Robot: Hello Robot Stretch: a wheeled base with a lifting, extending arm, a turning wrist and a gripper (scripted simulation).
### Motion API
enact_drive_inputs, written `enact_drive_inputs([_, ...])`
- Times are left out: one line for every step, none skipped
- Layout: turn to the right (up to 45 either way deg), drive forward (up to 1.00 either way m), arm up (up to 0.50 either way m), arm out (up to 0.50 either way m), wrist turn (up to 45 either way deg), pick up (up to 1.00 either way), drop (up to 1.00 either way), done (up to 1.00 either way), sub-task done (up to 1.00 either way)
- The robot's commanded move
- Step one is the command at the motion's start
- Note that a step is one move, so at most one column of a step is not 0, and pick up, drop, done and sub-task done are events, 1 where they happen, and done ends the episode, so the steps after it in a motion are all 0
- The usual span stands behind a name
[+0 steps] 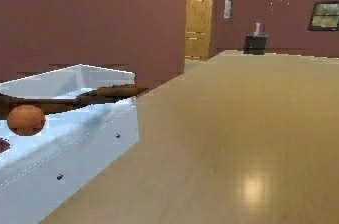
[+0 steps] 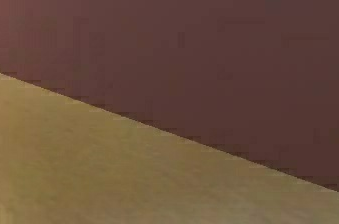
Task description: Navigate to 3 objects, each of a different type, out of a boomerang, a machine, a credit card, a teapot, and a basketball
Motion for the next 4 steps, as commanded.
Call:
enact_drive_inputs([-39.0,0.0,0.0,0.0,0.0,0.0,0.0,0.0,0.0])
enact_drive_inputs([-3.0,0.0,0.0,0.0,0.0,0.0,0.0,0.0,0.0])
enact_drive_inputs([0.0,0.5,0.0,0.0,0.0,0.0,0.0,0.0,0.0])
enact_drive_inputs([0.0,0.0,0.0,0.0,0.0,0.0,0.0,0.0,1.0])
